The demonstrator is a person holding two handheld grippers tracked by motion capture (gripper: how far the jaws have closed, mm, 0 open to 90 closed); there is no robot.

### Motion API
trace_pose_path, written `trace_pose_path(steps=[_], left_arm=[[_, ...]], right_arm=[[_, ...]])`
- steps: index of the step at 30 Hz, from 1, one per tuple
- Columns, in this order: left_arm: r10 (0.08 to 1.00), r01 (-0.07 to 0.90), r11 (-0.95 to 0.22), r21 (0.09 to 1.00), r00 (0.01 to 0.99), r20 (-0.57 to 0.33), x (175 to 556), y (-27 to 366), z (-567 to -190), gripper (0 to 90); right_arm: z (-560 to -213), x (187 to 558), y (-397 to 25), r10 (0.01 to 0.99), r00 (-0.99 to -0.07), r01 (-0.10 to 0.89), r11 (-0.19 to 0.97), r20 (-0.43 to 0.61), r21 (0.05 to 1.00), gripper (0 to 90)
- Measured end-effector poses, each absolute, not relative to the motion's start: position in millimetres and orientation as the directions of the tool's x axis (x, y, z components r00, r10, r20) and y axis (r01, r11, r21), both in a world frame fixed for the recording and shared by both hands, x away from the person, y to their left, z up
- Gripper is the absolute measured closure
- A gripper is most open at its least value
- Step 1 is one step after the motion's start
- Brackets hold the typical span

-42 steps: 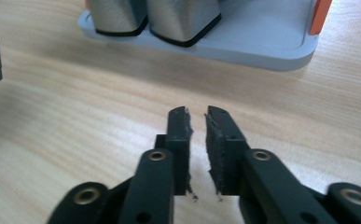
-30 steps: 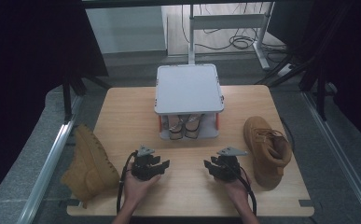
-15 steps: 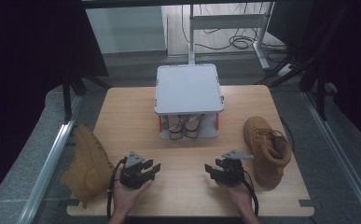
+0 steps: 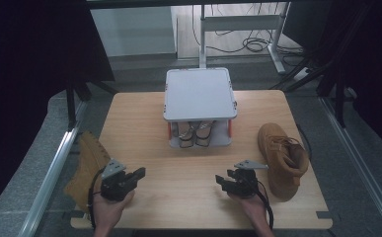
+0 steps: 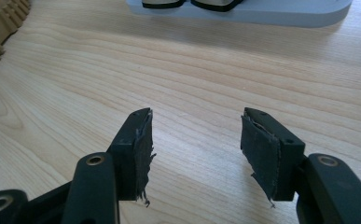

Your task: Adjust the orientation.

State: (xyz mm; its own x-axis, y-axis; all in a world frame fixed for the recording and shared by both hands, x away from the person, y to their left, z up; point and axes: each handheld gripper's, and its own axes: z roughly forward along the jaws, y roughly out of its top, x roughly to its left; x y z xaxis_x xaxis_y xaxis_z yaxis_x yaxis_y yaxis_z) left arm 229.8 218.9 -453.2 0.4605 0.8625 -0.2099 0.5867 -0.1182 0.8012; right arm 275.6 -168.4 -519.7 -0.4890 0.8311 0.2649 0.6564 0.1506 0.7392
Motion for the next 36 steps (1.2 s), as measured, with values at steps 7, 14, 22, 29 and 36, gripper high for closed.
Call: trace_pose_path(steps=[7,14,22,29,36], left_arm=[[0.891,0.573,-0.071,0.817,0.404,-0.206,217,249,-444,90.0],[0.919,0.536,-0.036,0.843,0.348,-0.183,202,279,-424,89.9],[0.940,0.541,0.009,0.841,0.282,-0.192,188,311,-424,89.9],[0.957,0.553,0.044,0.832,0.217,-0.195,171,340,-433,89.9],[0.968,0.564,0.093,0.820,0.142,-0.207,149,368,-446,89.8]], right_arm=[[-520,276,-170,0.832,-0.487,0.655,0.147,0.265,0.741,43.5],[-521,276,-169,0.831,-0.492,0.659,0.161,0.259,0.734,43.0],[-520,276,-172,0.839,-0.480,0.660,0.153,0.257,0.736,42.9],[-522,277,-172,0.839,-0.483,0.661,0.163,0.249,0.732,42.3],[-521,277,-173,0.844,-0.475,0.667,0.159,0.250,0.728,40.3]])
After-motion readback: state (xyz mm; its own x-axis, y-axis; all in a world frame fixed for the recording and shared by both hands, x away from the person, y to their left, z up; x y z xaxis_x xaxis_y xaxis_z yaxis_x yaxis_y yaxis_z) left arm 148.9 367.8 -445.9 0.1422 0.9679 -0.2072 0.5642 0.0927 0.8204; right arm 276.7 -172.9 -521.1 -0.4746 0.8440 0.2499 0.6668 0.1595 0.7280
